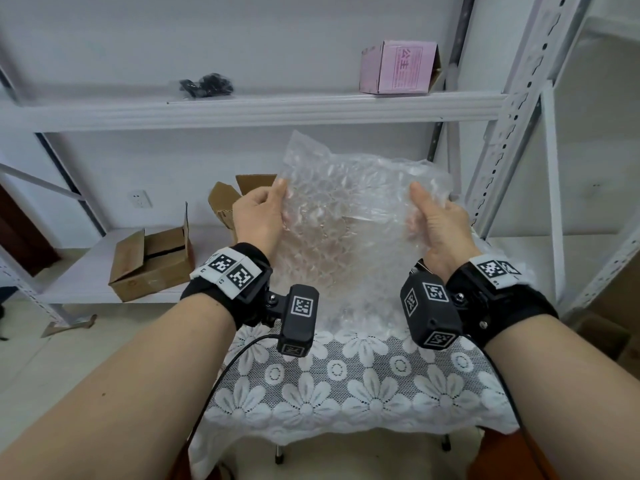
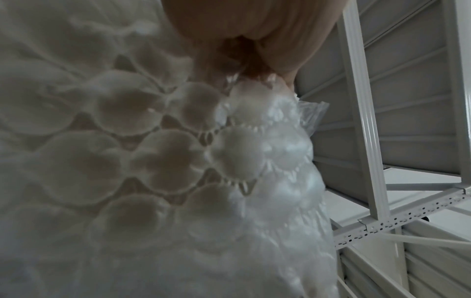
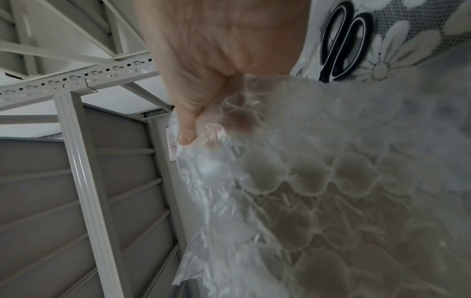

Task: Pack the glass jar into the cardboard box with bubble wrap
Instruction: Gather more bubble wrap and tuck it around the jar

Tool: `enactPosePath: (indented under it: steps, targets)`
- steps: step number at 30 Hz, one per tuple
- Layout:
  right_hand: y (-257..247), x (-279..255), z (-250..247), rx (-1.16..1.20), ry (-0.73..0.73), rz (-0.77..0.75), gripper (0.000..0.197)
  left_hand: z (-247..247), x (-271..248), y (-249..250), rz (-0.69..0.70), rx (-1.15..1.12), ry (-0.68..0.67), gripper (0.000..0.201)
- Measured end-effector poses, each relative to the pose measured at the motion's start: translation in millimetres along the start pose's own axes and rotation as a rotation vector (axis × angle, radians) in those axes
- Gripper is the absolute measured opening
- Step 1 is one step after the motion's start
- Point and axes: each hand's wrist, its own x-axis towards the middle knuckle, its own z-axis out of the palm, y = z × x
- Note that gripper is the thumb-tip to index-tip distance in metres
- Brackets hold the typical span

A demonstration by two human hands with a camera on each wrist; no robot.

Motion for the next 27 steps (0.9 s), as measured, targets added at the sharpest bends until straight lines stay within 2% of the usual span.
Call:
enactPosePath:
  steps: [2,4,6,8,10,11,12,14,16,19,21,23,25,27]
  targets:
    - [1.4,0.7,0.3,-0.021,0.018,-0.010,0.031,-1.6,-0.2,1.7,-0.008,-0.001,0.040,0.052]
    - [1.1,-0.9,1.7,-0.052,0.032,-0.032,0.030,-1.2,-4.2,10.2,-0.062,0.048,0.021,0.054]
    - [-0.9,-2.2,2.5,-0.081,0.014,-0.048,0.032,-1.0,-8.6,19.5,-0.130,0.164,-0.092,0.052]
    - [-4.4,-3.9,4.1,-0.137,-0.017,-0.064,0.035,-2.8,-10.5,26.5,-0.172,0.179,-0.278,0.048]
    - [-6.7,-3.1,3.7,-0.212,-0.038,-0.055,0.050,-6.3,-9.0,29.9,-0.207,0.207,-0.424,0.045]
    - [-7.8,-2.3,3.8,-0.237,-0.022,-0.060,0.052,-7.3,-7.9,31.1,-0.201,0.234,-0.460,0.040]
    - [-8.7,-1.5,4.4,-0.240,0.022,-0.087,0.044,-7.2,-6.7,32.0,-0.185,0.237,-0.466,0.034]
    - [-10.1,-0.1,2.9,-0.224,0.156,-0.177,0.035,-3.7,-4.7,34.6,-0.155,0.171,-0.427,0.031]
    - [-12.2,1.1,0.0,-0.212,0.278,-0.228,0.034,0.6,-4.5,40.0,-0.174,-0.015,-0.383,0.037]
    - [-17.4,-1.0,-4.0,-0.188,0.331,-0.264,0.024,9.2,-5.5,48.8,-0.226,-0.309,-0.352,0.034]
    - [-20.5,-2.0,-5.4,-0.241,0.303,-0.278,0.010,16.0,-5.6,51.7,-0.233,-0.399,-0.307,0.030]
    - [-22.0,-4.1,-8.4,-0.373,0.157,-0.261,0.010,22.1,-7.2,53.3,-0.249,-0.465,-0.302,0.026]
    - [-25.4,-6.5,-13.3,-0.529,0.030,-0.180,0.003,28.0,-11.5,55.3,-0.249,-0.506,-0.359,0.025]
    - [-30.8,-5.9,-19.0,-0.581,-0.032,-0.103,0.012,30.9,-14.3,57.9,-0.233,-0.520,-0.435,0.027]
